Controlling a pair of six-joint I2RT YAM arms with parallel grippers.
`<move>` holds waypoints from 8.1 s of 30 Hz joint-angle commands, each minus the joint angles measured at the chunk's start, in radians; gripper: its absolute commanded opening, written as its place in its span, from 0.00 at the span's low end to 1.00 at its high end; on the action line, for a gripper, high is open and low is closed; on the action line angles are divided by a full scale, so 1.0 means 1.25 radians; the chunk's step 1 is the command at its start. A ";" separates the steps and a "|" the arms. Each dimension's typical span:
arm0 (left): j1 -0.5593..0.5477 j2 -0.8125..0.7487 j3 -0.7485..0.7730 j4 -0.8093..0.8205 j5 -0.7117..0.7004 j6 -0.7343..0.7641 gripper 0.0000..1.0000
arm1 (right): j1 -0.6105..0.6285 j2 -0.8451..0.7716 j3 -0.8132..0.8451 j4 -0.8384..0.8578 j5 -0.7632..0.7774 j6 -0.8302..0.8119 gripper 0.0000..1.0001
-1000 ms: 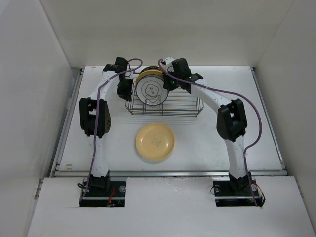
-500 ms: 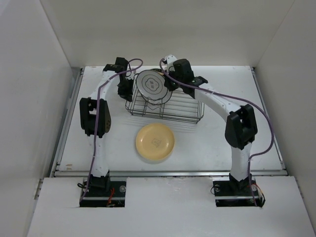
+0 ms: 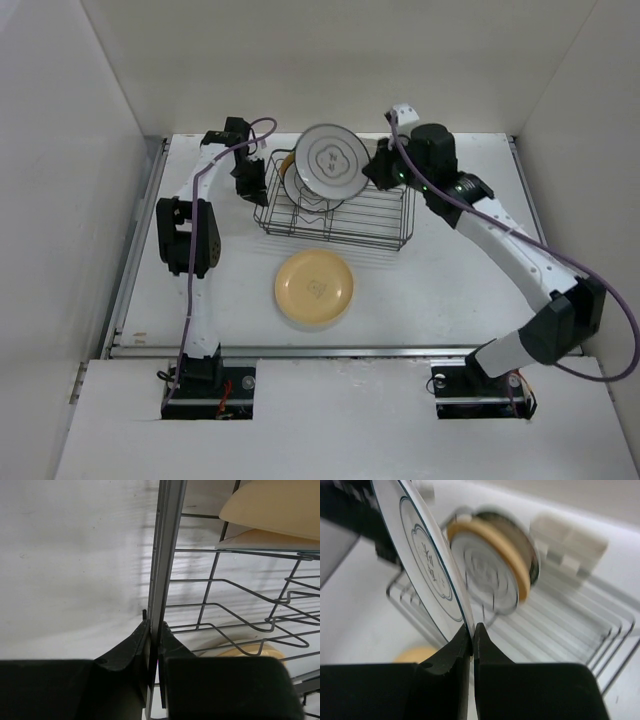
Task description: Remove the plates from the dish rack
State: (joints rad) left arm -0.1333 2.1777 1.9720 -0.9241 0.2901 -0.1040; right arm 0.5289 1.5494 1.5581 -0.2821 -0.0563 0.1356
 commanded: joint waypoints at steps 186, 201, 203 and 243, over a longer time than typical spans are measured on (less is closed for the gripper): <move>0.016 0.052 0.109 -0.096 -0.049 0.035 0.00 | -0.326 -0.519 -0.764 -0.292 -0.021 0.533 0.06; 0.016 0.030 0.101 -0.096 -0.033 0.087 0.01 | -0.274 -0.519 -0.610 -0.246 0.034 0.473 0.87; 0.016 0.030 0.101 -0.096 -0.033 0.100 0.03 | -0.251 -0.476 -0.562 -0.199 0.034 0.407 0.86; 0.031 0.104 0.158 -0.144 0.045 -0.011 0.00 | 0.033 0.392 0.414 0.252 0.244 -0.117 0.00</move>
State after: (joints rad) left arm -0.1028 2.2997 2.1624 -1.0122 0.2138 0.0269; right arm 0.5598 2.2173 2.0705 -0.2417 0.1299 -0.1474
